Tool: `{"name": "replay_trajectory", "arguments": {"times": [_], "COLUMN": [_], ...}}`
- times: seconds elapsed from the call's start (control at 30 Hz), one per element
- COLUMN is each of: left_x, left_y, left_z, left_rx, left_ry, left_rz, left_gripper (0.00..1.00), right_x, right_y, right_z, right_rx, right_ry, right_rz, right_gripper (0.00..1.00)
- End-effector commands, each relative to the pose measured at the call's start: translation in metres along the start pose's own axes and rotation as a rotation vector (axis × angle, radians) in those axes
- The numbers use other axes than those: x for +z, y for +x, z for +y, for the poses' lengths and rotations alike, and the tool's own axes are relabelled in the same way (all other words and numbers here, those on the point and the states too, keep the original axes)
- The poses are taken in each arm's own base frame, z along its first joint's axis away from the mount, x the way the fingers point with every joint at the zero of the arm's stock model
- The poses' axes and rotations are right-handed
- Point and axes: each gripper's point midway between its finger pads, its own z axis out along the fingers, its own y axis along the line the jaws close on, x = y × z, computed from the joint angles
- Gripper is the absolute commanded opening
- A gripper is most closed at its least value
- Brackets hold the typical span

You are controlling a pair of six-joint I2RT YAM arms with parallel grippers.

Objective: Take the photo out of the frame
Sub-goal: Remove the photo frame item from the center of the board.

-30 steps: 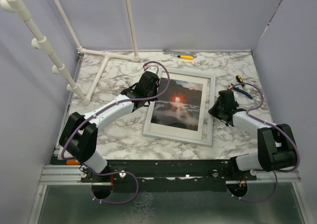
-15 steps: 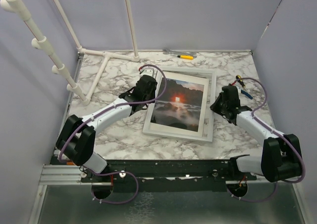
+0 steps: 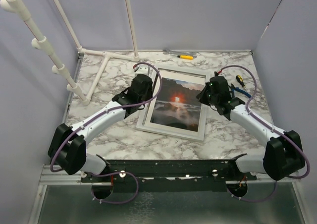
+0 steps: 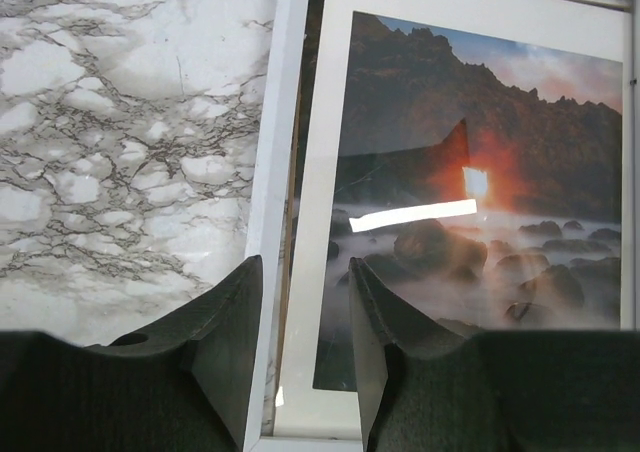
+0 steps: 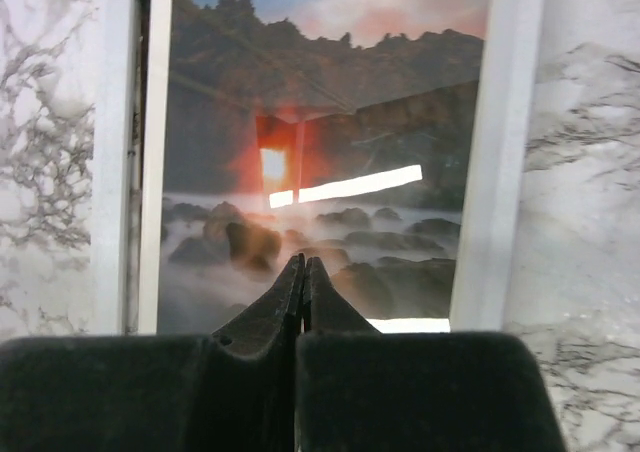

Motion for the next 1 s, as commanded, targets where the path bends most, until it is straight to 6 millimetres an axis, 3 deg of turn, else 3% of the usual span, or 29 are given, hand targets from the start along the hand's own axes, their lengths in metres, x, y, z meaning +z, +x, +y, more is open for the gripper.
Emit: {"name": "replay_trajectory", "arguments": {"times": [0.0, 0.13, 0.27, 0.43, 0.57, 0.97], "left_x": [-0.013, -0.013, -0.008, -0.003, 0.000, 0.001], "left_y": [-0.013, -0.007, 0.004, 0.013, 0.016, 0.015], "left_z": [0.010, 0.009, 0.005, -0.001, -0.002, 0.000], "left_rx": [-0.026, -0.021, -0.018, -0.025, -0.027, -0.021], "left_ry": [-0.026, -0.013, 0.008, 0.035, 0.042, 0.033], "left_rz": [-0.044, -0.028, 0.008, 0.034, 0.038, 0.030], "left_gripper": [0.41, 0.41, 0.41, 0.41, 0.42, 0.42], "right_x": [0.008, 0.013, 0.014, 0.016, 0.022, 0.047], "right_y": [0.005, 0.005, 0.008, 0.024, 0.041, 0.063], "right_z": [0.021, 0.003, -0.030, -0.075, -0.092, -0.099], "right_rx": [0.009, 0.002, -0.036, -0.010, -0.014, -0.028], "right_ry": [-0.028, 0.070, 0.199, 0.276, 0.327, 0.359], "right_rz": [0.030, 0.020, 0.011, 0.052, 0.095, 0.189], "right_gripper": [0.02, 0.11, 0.39, 0.56, 0.56, 0.47]}}
